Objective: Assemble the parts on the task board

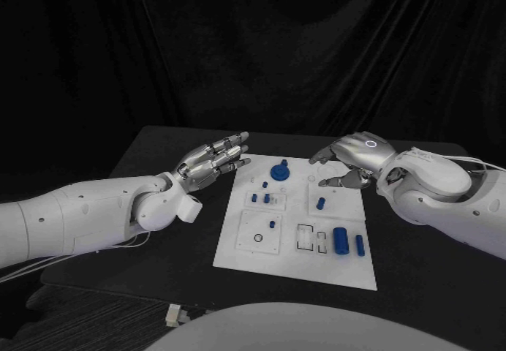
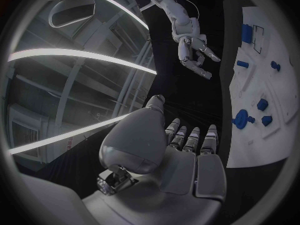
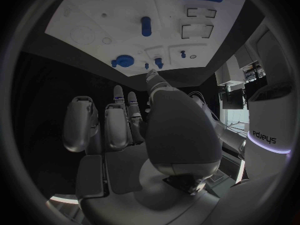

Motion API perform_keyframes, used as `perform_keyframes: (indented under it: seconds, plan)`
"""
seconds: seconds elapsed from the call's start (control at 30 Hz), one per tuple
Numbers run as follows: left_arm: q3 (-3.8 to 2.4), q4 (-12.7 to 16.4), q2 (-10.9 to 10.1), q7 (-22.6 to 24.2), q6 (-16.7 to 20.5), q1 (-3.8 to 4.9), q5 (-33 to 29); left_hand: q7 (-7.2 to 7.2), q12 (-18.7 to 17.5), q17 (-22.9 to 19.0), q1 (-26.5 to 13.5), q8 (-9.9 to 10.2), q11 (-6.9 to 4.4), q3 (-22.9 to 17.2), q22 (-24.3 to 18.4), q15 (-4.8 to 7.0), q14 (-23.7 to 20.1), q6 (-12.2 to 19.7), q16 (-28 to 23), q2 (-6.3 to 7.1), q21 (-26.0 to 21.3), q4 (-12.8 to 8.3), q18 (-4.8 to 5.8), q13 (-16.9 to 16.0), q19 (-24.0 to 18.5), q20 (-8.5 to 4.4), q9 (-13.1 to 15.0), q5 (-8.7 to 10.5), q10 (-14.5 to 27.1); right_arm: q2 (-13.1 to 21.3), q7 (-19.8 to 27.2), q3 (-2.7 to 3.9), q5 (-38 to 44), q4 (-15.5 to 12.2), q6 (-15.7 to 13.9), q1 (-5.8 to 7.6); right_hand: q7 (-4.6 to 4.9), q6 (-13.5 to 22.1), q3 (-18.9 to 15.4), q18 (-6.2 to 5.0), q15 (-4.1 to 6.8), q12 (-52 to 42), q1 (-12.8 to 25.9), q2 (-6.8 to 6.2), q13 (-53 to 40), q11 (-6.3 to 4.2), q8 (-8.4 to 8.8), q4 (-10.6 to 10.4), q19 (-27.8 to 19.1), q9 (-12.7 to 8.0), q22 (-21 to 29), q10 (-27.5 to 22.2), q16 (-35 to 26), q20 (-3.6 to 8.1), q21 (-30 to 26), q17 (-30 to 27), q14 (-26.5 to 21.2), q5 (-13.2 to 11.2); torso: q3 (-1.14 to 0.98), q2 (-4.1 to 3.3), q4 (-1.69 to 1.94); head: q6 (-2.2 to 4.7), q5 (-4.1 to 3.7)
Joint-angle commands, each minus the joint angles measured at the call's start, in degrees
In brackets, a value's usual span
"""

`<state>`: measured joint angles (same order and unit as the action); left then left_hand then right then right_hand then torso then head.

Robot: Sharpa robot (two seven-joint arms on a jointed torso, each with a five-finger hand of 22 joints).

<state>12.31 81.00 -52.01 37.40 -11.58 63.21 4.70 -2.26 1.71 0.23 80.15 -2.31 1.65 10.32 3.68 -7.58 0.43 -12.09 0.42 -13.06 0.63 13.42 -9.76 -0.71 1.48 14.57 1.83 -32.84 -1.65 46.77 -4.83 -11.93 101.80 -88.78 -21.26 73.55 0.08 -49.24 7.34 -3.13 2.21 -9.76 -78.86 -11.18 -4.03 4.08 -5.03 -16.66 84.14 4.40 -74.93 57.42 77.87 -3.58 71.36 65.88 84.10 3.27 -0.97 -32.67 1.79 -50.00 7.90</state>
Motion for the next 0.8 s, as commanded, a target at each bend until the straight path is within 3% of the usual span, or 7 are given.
perform_keyframes:
  seconds: [0.03, 0.13, 0.23, 0.3, 0.37, 0.7, 0.8]
  plan:
    - [-0.06, 0.07, 0.22, 0.59, -0.08, -0.09, -0.34, -0.09, 0.30, 0.09, 0.52, -0.24, -0.20, 0.03, 0.09, -0.24, -0.02, -0.31, 0.36, -0.11, 0.35, -0.44, -0.57, -0.08, 0.06, 0.31, 0.07, -0.40, -0.09, 0.58, -4.04, 0.02, -1.58, 0.33, 1.07, -0.71, 0.11, -0.41, -0.95, -0.92, 0.32, -0.11, 1.21, -0.21, 0.08, 0.02, -0.08, 0.00, 1.97, -0.05, -9.61, 0.70, -0.25, 0.35, -0.21, -0.16, 2.12, 0.01, 0.02, 0.05, -0.04, 0.00, -0.08]
    - [-0.06, 0.03, 0.32, 0.57, -0.18, -0.12, -0.34, -0.09, 0.29, 0.09, 0.55, -0.24, -0.19, 0.00, 0.06, -0.25, -0.02, -0.29, 0.35, -0.13, 0.35, -0.47, -0.57, -0.08, 0.05, 0.32, 0.06, -0.45, -0.07, 0.79, -4.19, 0.02, -1.63, 0.92, 2.28, -1.48, 0.74, -0.80, -1.58, -0.92, 0.29, 0.12, 1.63, -0.20, 0.14, 0.04, -0.22, -0.03, 1.99, -0.01, -9.61, 0.97, -0.23, 0.32, -0.21, -0.29, 2.12, -0.06, 0.06, 0.07, 0.02, 0.00, -0.18]
    - [-0.06, 0.03, 0.36, 0.54, -0.23, -0.14, -0.34, -0.09, 0.29, 0.09, 0.55, -0.24, -0.19, 0.00, 0.06, -0.25, -0.02, -0.29, 0.35, -0.13, 0.35, -0.47, -0.57, -0.08, 0.05, 0.32, 0.06, -0.45, -0.07, 0.76, -3.73, 0.02, -1.66, 1.43, 3.02, -2.26, 2.11, -1.59, -2.98, -0.91, 0.31, 0.64, 3.08, -1.07, 0.25, 0.04, -0.50, -0.22, 1.97, 0.06, -9.61, 1.10, -0.14, 0.35, -0.23, -0.39, 2.12, -0.47, 0.01, -0.01, 0.00, 0.00, -0.13]
    - [-0.06, -0.01, 0.38, 0.54, -0.34, -0.16, -0.34, -0.09, 0.29, 0.09, 0.55, -0.24, -0.19, 0.00, 0.06, -0.25, -0.02, -0.29, 0.35, -0.13, 0.35, -0.47, -0.57, -0.08, 0.05, 0.32, 0.06, -0.45, -0.07, 0.63, -3.24, 0.02, -1.67, 1.76, 3.32, -2.72, 2.79, -1.91, -5.71, -0.91, 0.26, 0.93, 4.37, -1.65, 0.27, 0.09, -0.58, -0.26, 1.93, 0.07, -9.58, 1.13, -0.14, 0.36, -0.34, -0.50, 2.09, -0.40, 0.00, -0.05, -0.03, 0.00, -0.13]
    - [-0.06, -0.08, 0.42, 0.52, -0.47, -0.17, -0.34, -0.11, 0.32, 0.09, 0.60, -0.25, -0.17, -0.01, 0.08, -0.28, -0.03, -0.32, 0.35, -0.08, 0.35, -0.56, -0.57, -0.08, 0.07, 0.34, 0.06, -0.54, -0.08, 0.36, -2.57, 0.02, -1.67, 2.16, 3.57, -3.20, 3.33, -2.10, -8.45, -0.89, 0.29, 1.18, 4.32, -1.29, 0.27, 0.07, -0.57, -0.32, 1.93, 0.04, -9.62, 1.25, 0.00, 0.38, -0.23, -0.36, 2.10, -0.41, 0.00, -0.03, 0.01, 0.00, -0.20]
    - [-0.06, -0.36, 0.67, 0.43, -0.86, -0.26, -0.34, -0.13, 0.30, 0.09, 0.62, -0.27, -0.18, 0.01, 0.08, -0.29, -0.02, -0.36, 0.37, -0.01, 0.35, -0.61, -0.57, -0.07, 0.07, 0.35, 0.07, -0.57, -0.06, -1.26, -0.26, 0.02, -1.68, 3.71, 6.13, -4.65, 4.37, -2.31, -8.69, -0.87, 0.20, 1.27, 3.92, -0.87, 0.22, 0.09, -0.56, -0.31, 1.89, 0.00, -9.63, 1.68, 0.07, 0.32, -0.24, -0.36, 2.07, -0.41, 0.00, -0.02, 0.00, 0.00, -0.10]
    - [-0.06, -0.44, 0.73, 0.42, -0.95, -0.30, -0.34, -0.13, 0.30, 0.09, 0.62, -0.27, -0.18, 0.01, 0.08, -0.29, -0.02, -0.36, 0.37, -0.01, 0.35, -0.61, -0.57, -0.07, 0.07, 0.35, 0.07, -0.57, -0.06, -1.73, 0.10, 0.02, -1.68, 4.21, 7.04, -5.04, 4.85, -2.76, -7.34, -0.88, 0.18, 1.52, 2.39, 0.57, 0.23, 0.10, -0.67, -0.16, 1.87, 0.00, -9.65, 1.88, 0.09, 0.22, -0.24, -0.53, 2.03, 0.08, -0.01, -0.02, 0.00, 0.00, -0.16]
